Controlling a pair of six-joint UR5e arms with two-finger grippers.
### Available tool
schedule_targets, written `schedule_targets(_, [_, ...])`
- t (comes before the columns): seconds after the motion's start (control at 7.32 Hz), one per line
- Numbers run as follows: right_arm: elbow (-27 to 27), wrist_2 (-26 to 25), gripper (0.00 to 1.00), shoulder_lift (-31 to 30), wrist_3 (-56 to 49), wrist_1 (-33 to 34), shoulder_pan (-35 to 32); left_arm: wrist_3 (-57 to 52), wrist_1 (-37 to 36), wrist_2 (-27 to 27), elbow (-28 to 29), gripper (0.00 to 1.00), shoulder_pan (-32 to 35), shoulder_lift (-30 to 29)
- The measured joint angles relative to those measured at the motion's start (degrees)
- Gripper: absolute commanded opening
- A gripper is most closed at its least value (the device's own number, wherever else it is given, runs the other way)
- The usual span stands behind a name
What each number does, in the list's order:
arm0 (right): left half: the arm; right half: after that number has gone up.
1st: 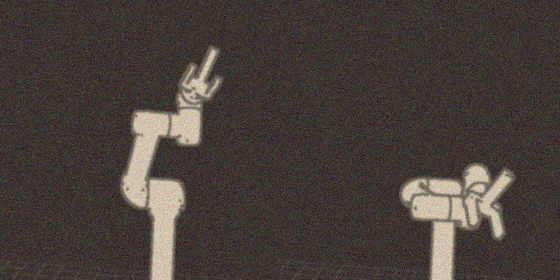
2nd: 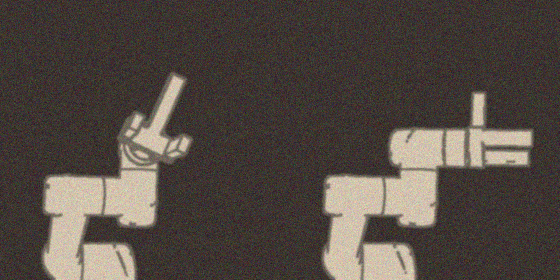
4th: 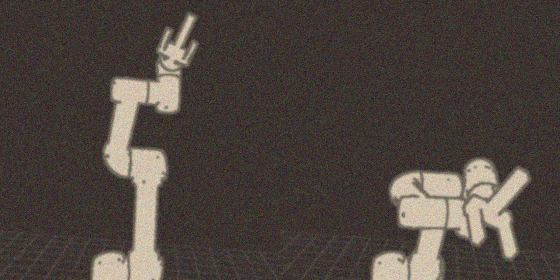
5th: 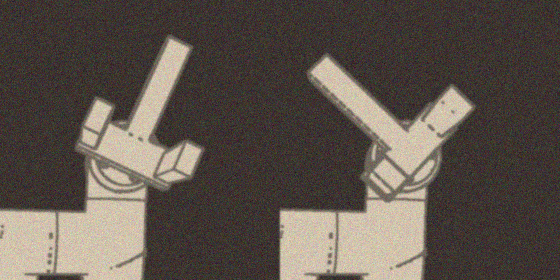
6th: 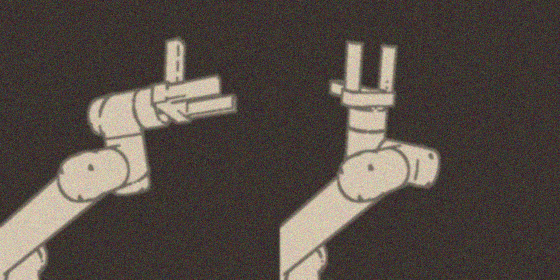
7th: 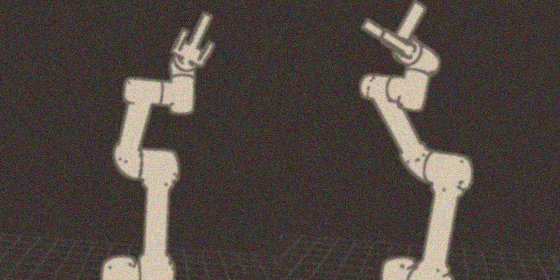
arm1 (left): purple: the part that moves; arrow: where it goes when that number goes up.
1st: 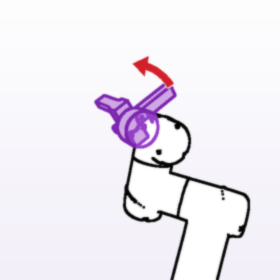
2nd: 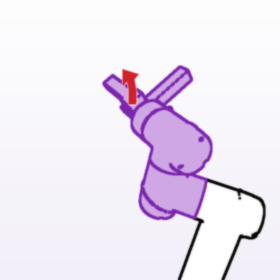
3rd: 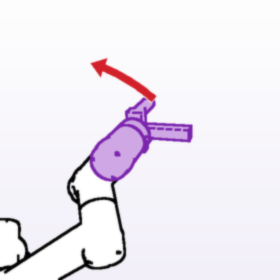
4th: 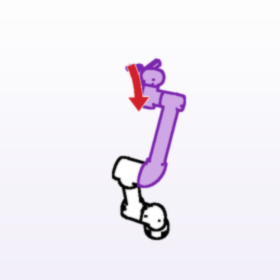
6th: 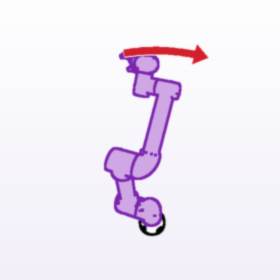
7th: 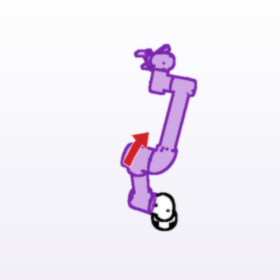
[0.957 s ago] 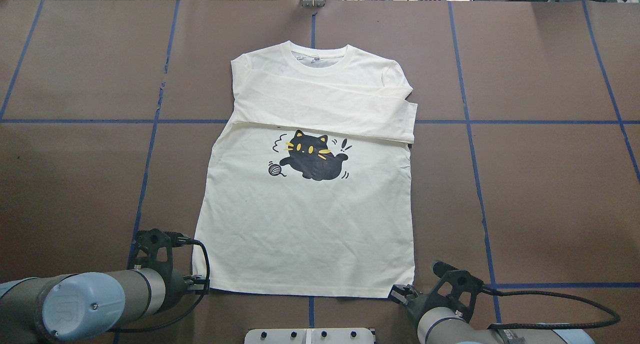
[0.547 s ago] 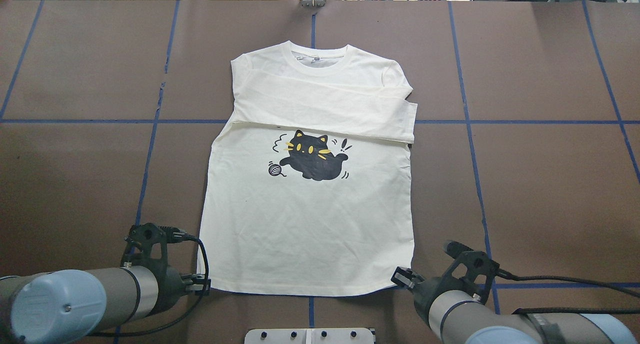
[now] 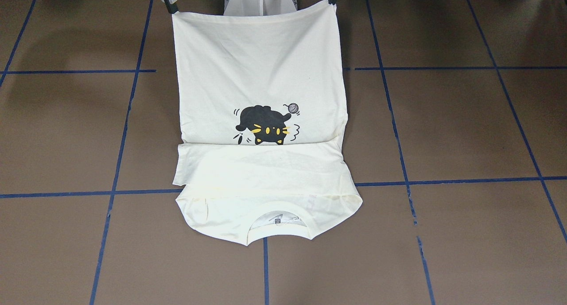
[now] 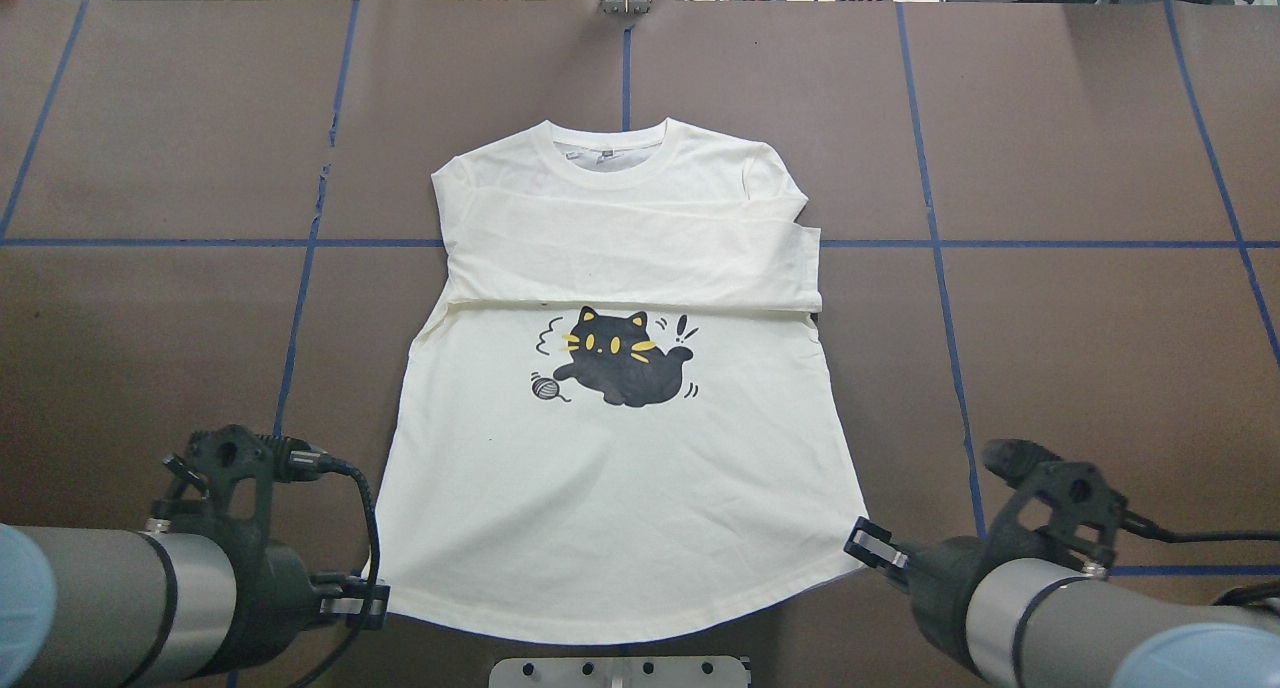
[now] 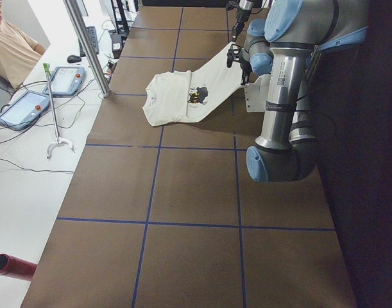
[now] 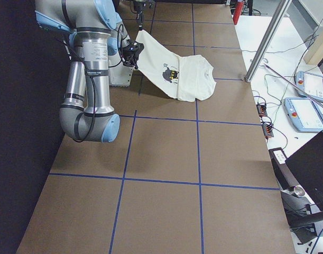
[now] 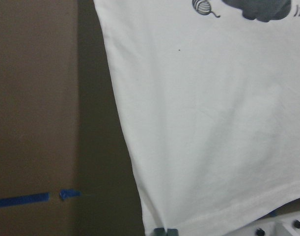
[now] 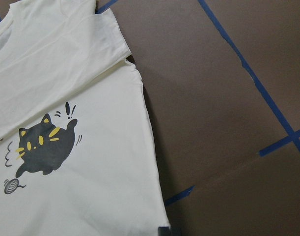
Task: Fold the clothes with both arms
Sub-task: 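Lift the hem with both grippers and carry it toward the collar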
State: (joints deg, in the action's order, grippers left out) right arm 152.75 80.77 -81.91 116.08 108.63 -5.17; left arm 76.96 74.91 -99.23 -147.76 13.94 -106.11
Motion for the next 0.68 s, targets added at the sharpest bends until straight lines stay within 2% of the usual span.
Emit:
schedule_targets(0.27, [-0.9, 2.7, 0.0, 5.4, -4.8, 3.6, -5.4, -7.1, -3.5, -1.1, 1.5, 0.0, 6.7, -4.2])
schedule_targets(0.55, [-8.6, 7.2, 0.0, 12.5, -9.6, 4.5, -14.0, -15.7, -3.8, -3.2, 7.7, 0.0, 15.8, -7.8])
schedule_targets(0.68, [-11.4, 8.4, 0.0, 14.2, -10.8, 4.3, -16.2, -18.0, -3.7, -4.0, 9.8, 0.0, 18.1, -8.5])
